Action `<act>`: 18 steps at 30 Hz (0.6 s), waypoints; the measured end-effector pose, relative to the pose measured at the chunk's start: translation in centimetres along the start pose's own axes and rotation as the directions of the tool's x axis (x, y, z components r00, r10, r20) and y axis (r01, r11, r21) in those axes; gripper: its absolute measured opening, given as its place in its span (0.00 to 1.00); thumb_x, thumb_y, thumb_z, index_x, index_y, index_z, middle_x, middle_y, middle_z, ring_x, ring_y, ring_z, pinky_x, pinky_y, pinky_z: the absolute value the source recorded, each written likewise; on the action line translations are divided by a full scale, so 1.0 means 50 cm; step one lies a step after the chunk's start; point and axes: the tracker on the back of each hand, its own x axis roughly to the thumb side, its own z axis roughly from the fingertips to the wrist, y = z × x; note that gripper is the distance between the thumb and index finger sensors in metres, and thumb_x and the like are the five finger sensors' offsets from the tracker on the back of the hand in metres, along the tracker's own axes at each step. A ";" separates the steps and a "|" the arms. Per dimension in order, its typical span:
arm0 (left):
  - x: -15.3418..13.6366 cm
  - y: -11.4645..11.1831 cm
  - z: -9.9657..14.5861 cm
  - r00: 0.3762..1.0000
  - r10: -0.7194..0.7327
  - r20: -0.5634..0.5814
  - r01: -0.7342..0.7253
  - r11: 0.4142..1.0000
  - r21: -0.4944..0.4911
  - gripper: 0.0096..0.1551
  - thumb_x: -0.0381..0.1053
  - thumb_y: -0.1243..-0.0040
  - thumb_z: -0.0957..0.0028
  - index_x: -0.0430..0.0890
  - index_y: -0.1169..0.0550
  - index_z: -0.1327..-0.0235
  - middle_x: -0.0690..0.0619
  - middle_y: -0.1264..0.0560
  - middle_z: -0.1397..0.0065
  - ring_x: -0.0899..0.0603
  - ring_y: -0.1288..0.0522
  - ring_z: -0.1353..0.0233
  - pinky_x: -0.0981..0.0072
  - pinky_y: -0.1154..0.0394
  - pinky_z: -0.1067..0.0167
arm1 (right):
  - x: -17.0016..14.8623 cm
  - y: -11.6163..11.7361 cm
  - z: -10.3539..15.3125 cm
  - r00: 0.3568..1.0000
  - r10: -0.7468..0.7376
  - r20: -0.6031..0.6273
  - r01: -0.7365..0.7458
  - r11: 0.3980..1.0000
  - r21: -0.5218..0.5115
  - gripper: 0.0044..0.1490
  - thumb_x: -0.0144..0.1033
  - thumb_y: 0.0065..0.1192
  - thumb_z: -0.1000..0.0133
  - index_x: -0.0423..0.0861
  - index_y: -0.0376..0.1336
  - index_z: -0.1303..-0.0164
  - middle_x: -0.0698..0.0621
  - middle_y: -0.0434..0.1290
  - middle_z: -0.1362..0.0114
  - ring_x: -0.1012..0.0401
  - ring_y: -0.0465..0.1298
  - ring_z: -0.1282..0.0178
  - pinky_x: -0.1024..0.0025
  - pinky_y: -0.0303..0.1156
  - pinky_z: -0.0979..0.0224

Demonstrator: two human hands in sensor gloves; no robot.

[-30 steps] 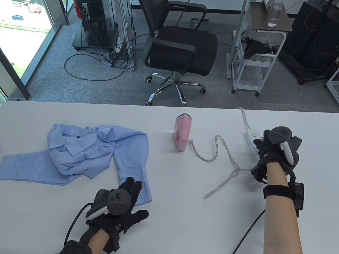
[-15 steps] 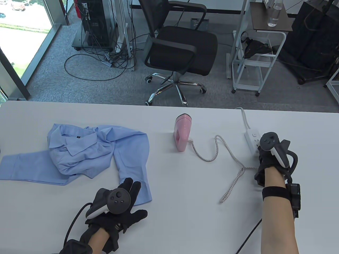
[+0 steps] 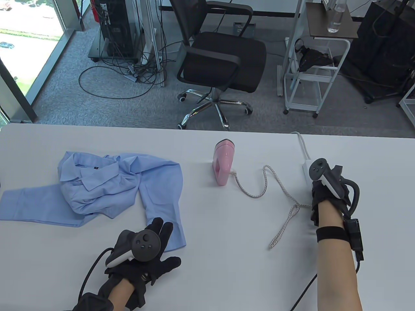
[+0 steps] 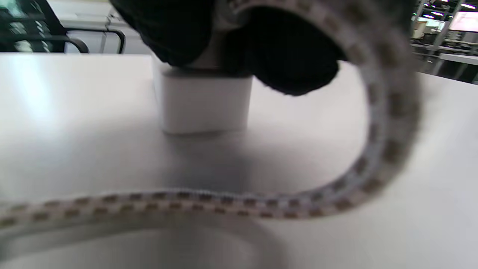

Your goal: Iron long-sleeve shirt with electric iron on table

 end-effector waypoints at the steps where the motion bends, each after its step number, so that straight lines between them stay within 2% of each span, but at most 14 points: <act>1: 0.000 0.000 0.000 1.000 0.000 -0.001 0.000 1.000 -0.003 0.66 0.77 0.53 0.53 0.44 0.66 0.21 0.32 0.72 0.21 0.21 0.55 0.19 0.14 0.52 0.33 | 0.006 0.004 0.000 1.000 -0.012 -0.009 0.012 0.999 -0.043 0.40 0.38 0.62 0.40 0.43 0.52 0.19 0.38 0.76 0.40 0.57 0.81 0.58 0.55 0.81 0.50; 2: 0.000 0.000 0.000 1.000 0.000 -0.002 0.000 1.000 -0.005 0.65 0.77 0.53 0.53 0.44 0.66 0.21 0.32 0.72 0.22 0.21 0.55 0.19 0.14 0.52 0.32 | 0.012 0.006 0.001 1.000 0.002 -0.023 -0.003 0.998 -0.069 0.40 0.38 0.63 0.41 0.42 0.54 0.20 0.38 0.77 0.41 0.56 0.81 0.60 0.54 0.82 0.51; 4: 0.001 0.002 0.002 1.000 -0.002 -0.002 0.002 1.000 -0.006 0.65 0.77 0.53 0.53 0.44 0.66 0.21 0.32 0.72 0.22 0.21 0.55 0.20 0.14 0.52 0.33 | 0.022 0.004 0.002 0.996 0.066 -0.051 -0.068 0.997 -0.027 0.40 0.39 0.61 0.40 0.42 0.51 0.19 0.39 0.76 0.40 0.57 0.81 0.58 0.55 0.82 0.49; 7: 0.004 0.012 0.010 1.000 -0.001 0.004 0.000 1.000 0.019 0.66 0.77 0.53 0.53 0.44 0.66 0.21 0.32 0.72 0.22 0.21 0.55 0.19 0.14 0.52 0.33 | 0.020 0.006 0.006 0.993 0.105 -0.055 -0.107 0.994 -0.033 0.41 0.43 0.60 0.39 0.45 0.50 0.18 0.42 0.75 0.37 0.54 0.81 0.53 0.52 0.81 0.45; 8: 0.005 0.016 0.013 1.000 0.003 0.008 -0.003 0.999 0.032 0.66 0.77 0.53 0.53 0.44 0.66 0.21 0.32 0.72 0.22 0.21 0.55 0.20 0.14 0.52 0.33 | 0.012 0.002 0.007 0.994 0.093 -0.054 -0.094 0.996 -0.009 0.43 0.49 0.59 0.40 0.48 0.49 0.17 0.43 0.75 0.34 0.52 0.80 0.49 0.50 0.79 0.42; 9: 0.005 0.018 0.016 1.000 0.007 0.011 -0.007 0.999 0.041 0.66 0.77 0.53 0.53 0.44 0.66 0.21 0.32 0.72 0.22 0.21 0.55 0.19 0.14 0.52 0.33 | 0.003 -0.002 0.006 0.997 0.059 -0.055 -0.057 0.997 0.046 0.48 0.57 0.59 0.42 0.51 0.47 0.15 0.42 0.71 0.27 0.48 0.78 0.42 0.47 0.76 0.38; 11: 0.004 0.020 0.017 1.000 0.015 0.014 -0.015 0.999 0.044 0.66 0.77 0.53 0.53 0.44 0.66 0.21 0.32 0.72 0.22 0.21 0.55 0.19 0.14 0.52 0.33 | -0.014 -0.019 0.007 0.998 -0.004 -0.065 0.011 0.994 0.106 0.54 0.62 0.57 0.43 0.55 0.38 0.14 0.40 0.58 0.16 0.44 0.73 0.32 0.44 0.73 0.34; 12: 0.004 0.020 0.016 1.000 0.016 0.014 -0.017 0.999 0.042 0.66 0.77 0.53 0.53 0.44 0.66 0.21 0.32 0.72 0.22 0.21 0.55 0.19 0.14 0.52 0.33 | -0.019 -0.029 0.007 0.997 -0.021 -0.072 0.026 0.997 0.068 0.57 0.63 0.57 0.43 0.53 0.36 0.14 0.39 0.55 0.14 0.43 0.71 0.30 0.44 0.72 0.33; 14: 0.004 0.018 0.012 1.000 0.011 0.014 -0.011 0.999 0.030 0.65 0.77 0.53 0.53 0.44 0.66 0.21 0.32 0.72 0.22 0.21 0.55 0.19 0.14 0.52 0.33 | -0.027 -0.056 0.007 0.997 -0.044 -0.062 0.039 0.997 -0.068 0.57 0.63 0.58 0.44 0.52 0.36 0.14 0.39 0.54 0.13 0.41 0.70 0.27 0.41 0.70 0.31; 16: 0.005 0.017 0.009 1.000 0.007 0.016 -0.008 1.000 0.026 0.66 0.77 0.53 0.53 0.44 0.66 0.21 0.32 0.72 0.22 0.21 0.55 0.20 0.14 0.52 0.33 | -0.029 -0.069 0.004 0.996 -0.056 -0.070 0.050 0.995 -0.086 0.56 0.63 0.59 0.44 0.56 0.37 0.14 0.41 0.51 0.12 0.40 0.66 0.22 0.38 0.66 0.25; 18: 0.006 0.015 0.008 1.000 0.007 0.015 -0.007 1.000 0.023 0.65 0.77 0.53 0.53 0.44 0.66 0.21 0.32 0.72 0.22 0.21 0.55 0.19 0.14 0.52 0.33 | -0.027 -0.069 -0.005 0.993 -0.103 -0.058 0.099 0.993 -0.060 0.54 0.62 0.59 0.43 0.59 0.38 0.14 0.42 0.48 0.10 0.40 0.62 0.19 0.35 0.62 0.22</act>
